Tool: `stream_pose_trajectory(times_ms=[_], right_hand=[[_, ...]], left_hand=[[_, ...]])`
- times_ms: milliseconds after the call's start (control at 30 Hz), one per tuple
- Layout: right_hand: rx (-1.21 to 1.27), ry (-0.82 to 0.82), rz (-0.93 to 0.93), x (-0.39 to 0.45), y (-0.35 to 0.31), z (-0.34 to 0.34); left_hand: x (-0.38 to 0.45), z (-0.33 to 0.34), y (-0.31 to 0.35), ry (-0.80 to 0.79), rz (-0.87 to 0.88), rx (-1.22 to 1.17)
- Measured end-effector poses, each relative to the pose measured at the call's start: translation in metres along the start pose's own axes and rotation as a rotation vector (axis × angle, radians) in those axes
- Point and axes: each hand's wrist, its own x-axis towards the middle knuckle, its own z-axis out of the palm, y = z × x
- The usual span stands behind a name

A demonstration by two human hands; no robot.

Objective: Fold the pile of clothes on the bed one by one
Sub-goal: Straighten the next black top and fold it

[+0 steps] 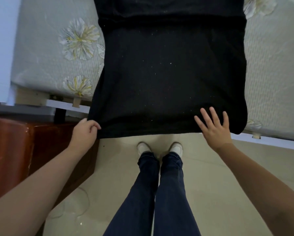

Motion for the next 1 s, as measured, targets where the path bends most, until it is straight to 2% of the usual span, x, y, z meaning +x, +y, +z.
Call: stream_pose_trajectory(times_ms=[67, 100, 233, 300, 467, 500, 600, 667, 733, 800, 867, 900, 933, 1000], right_hand=[[0.105, -0.062, 0.114, 0.006, -0.024, -0.007], [0.162, -0.077, 0.164, 0.009, -0.040, -0.011], [0.288, -0.042, 0.132, 0.022, -0.109, -0.030], [0.380, -0.037, 0.174, 0.032, -0.134, -0.036], [0.487, 0.006, 0.371, 0.055, -0.138, -0.056], [0.534, 0.048, 0.432, 0.056, -0.131, -0.058], [0.571, 0.182, 0.558, 0.045, -0.104, -0.058], [0.530, 0.212, 0.569, 0.030, -0.078, -0.056], [0.506, 0.179, 0.587, 0.012, -0.050, -0.057], [0.483, 0.204, 0.537, -0.003, -0.025, -0.062], [0.403, 0.272, 0.424, -0.009, -0.008, -0.074], [0.359, 0.231, 0.366, -0.008, -0.001, -0.085], [0.336, 0.111, 0.291, -0.005, 0.006, -0.100], [0.307, -0.325, 0.163, 0.003, 0.016, -0.128]], left_hand=[[-0.001, -0.008, 0.013, -0.122, -0.210, -0.324], [-0.003, -0.013, 0.018, -0.173, -0.257, -0.448], [-0.021, -0.037, 0.035, -0.225, -0.293, -0.712], [-0.027, -0.050, 0.040, -0.279, -0.282, -0.769], [-0.028, -0.081, 0.039, -0.333, -0.119, -0.591], [-0.026, -0.085, 0.037, -0.310, -0.066, -0.465], [-0.018, -0.085, 0.031, -0.199, 0.135, 0.112], [-0.016, -0.079, 0.029, -0.090, 0.232, 0.330], [-0.017, -0.076, 0.031, 0.019, 0.240, 0.458], [-0.018, -0.076, 0.035, 0.109, 0.275, 0.505], [-0.018, -0.078, 0.038, 0.206, 0.429, 0.491], [-0.018, -0.081, 0.041, 0.241, 0.530, 0.495], [-0.017, -0.084, 0.044, 0.254, 0.624, 0.502], [-0.013, -0.089, 0.049, 0.212, 0.760, 0.479]])
